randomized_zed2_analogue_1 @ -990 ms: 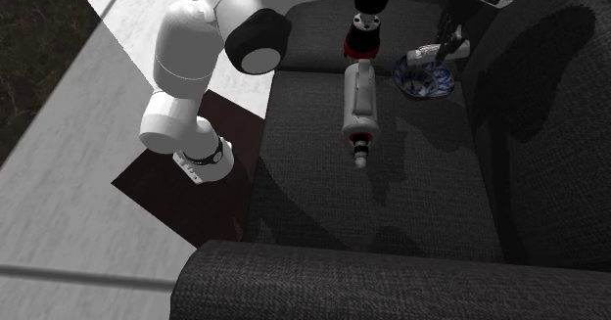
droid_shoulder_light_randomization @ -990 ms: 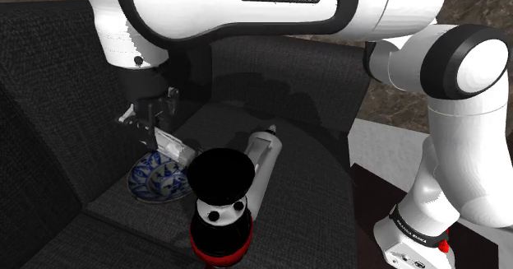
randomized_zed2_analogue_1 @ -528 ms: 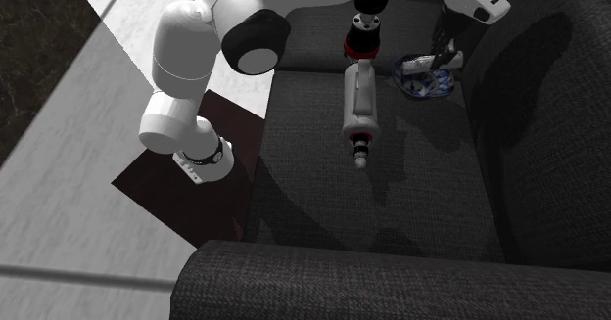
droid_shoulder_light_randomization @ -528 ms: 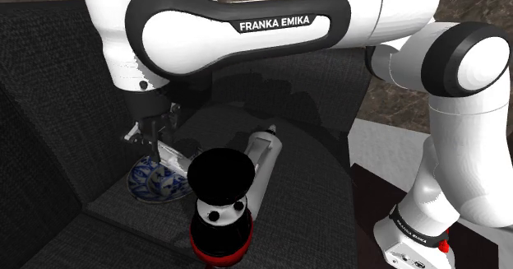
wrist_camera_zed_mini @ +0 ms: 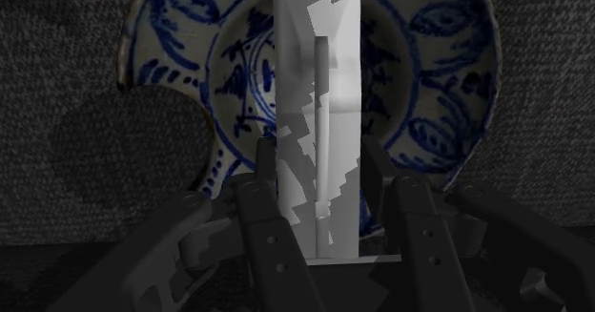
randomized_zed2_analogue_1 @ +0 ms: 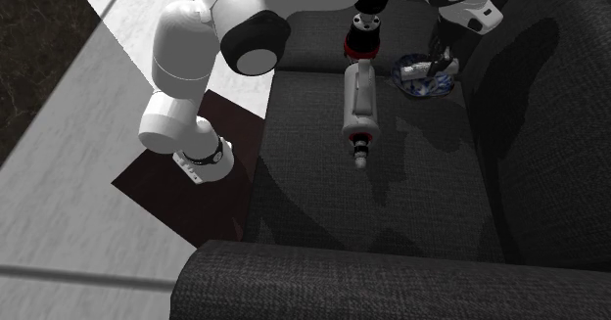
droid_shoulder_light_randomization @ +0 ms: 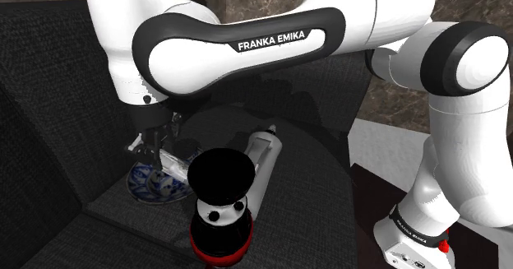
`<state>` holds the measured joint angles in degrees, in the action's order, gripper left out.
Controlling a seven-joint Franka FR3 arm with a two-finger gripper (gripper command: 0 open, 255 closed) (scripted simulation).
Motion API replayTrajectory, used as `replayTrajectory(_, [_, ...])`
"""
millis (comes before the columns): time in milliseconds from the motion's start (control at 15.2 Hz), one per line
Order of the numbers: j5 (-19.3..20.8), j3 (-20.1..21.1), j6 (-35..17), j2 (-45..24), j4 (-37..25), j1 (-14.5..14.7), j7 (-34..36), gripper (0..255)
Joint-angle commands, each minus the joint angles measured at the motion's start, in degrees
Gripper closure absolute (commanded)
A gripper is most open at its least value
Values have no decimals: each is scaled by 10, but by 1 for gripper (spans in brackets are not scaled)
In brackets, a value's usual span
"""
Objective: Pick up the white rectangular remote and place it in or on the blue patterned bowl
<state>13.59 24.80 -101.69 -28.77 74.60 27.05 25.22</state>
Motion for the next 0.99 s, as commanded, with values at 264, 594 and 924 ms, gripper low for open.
replayTrajectory(264, [0,0,0,0,1,0,0,0])
replayTrajectory(594, [0,0,0,0,1,0,0,0])
replayTrajectory(924, [1,1,76,-6,-84,13,-5,0])
